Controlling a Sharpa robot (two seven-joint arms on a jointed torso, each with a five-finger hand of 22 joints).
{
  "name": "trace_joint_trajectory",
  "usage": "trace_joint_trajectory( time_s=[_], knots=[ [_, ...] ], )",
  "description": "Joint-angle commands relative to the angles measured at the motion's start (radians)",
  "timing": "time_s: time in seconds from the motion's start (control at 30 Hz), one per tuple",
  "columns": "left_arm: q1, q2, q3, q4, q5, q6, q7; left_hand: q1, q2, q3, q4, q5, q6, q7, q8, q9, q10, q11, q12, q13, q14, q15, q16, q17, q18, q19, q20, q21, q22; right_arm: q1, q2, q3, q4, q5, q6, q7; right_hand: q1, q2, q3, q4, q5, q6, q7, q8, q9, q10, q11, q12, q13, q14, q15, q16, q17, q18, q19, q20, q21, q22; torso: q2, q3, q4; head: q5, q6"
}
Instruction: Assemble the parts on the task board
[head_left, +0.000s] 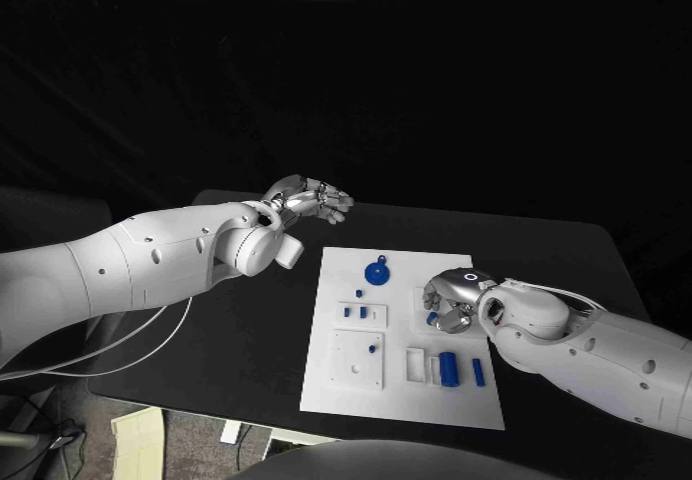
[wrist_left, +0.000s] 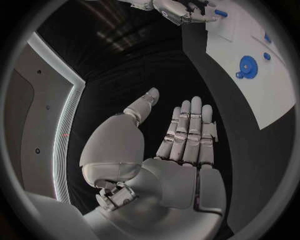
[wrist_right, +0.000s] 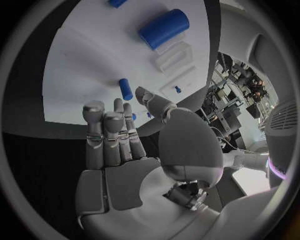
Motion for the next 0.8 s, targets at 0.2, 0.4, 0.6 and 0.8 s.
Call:
trace_joint_trajectory(
  time_s=[0.2, 0.4, 0.6, 0.8],
  knots=[
    [0.001, 0.003, 0.001, 0.000, 0.003, 0.012, 0.010, 0.000, 0.000, -0.003, 0.005, -0.002, -0.006, -0.001, 0.004, -0.001, 0.001, 0.004, -0.005, -0.002, 0.005, 0.000, -0.007, 0.002, 0.014, 0.004, 0.000, -0.005, 0.002, -0.007, 0.011, -0.001, -0.009, -0.037, 0.012, 0.000, 0.003, 0.028, 0.034, -0.001, -0.002, 0.027, -0.004, 0.014, 0.001, 0.031, -0.007, 0.014, -0.002, 0.004, -0.016, 0.005, -0.002, 0.117, 0.007, 0.000, 0.007, 0.013, 0.000, 0.0010, 0.0005, 0.002, -0.005],
    [0.001, 0.003, 0.001, 0.000, 0.003, 0.012, 0.010, 0.000, 0.000, -0.003, 0.005, -0.002, -0.007, -0.001, 0.004, -0.001, 0.001, 0.004, -0.005, -0.002, 0.005, 0.000, -0.007, 0.003, 0.014, 0.004, 0.000, -0.006, 0.002, -0.012, 0.017, -0.003, -0.024, -0.044, 0.014, -0.004, 0.002, 0.031, 0.045, -0.005, -0.002, 0.034, -0.007, 0.017, 0.001, 0.039, -0.010, 0.016, -0.004, 0.007, -0.019, 0.006, -0.002, 0.117, 0.010, -0.002, 0.010, 0.015, 0.000, -0.0001, 0.0002, 0.001, -0.008],
    [0.001, 0.003, 0.001, 0.000, 0.003, 0.012, 0.009, 0.000, 0.000, -0.003, 0.005, -0.002, -0.007, -0.001, 0.004, -0.001, 0.001, 0.004, -0.005, -0.002, 0.005, 0.000, -0.008, 0.003, 0.014, 0.004, 0.000, -0.006, 0.002, -0.016, 0.021, -0.005, -0.035, -0.044, 0.004, -0.006, -0.001, 0.030, 0.048, -0.006, -0.002, 0.035, -0.007, 0.017, 0.001, 0.041, -0.011, 0.016, -0.005, 0.007, -0.019, 0.006, -0.002, 0.117, 0.010, -0.002, 0.011, 0.015, 0.000, 0.0000, 0.0000, 0.000, -0.011],
    [0.001, 0.003, 0.001, 0.000, 0.003, 0.012, 0.009, -0.001, 0.000, -0.003, 0.006, -0.002, -0.007, -0.001, 0.004, -0.001, 0.001, 0.004, -0.006, -0.002, 0.005, 0.000, -0.008, 0.004, 0.014, 0.004, 0.000, -0.006, 0.003, -0.017, 0.025, -0.006, -0.044, -0.043, -0.004, -0.007, -0.009, 0.010, 0.061, -0.004, -0.002, 0.028, -0.004, 0.011, -0.003, 0.035, -0.009, 0.011, -0.010, 0.007, -0.017, 0.004, -0.004, 0.117, 0.009, -0.002, 0.011, 0.015, -0.001, -0.0002, -0.0001, -0.001, -0.009]
  ],
)
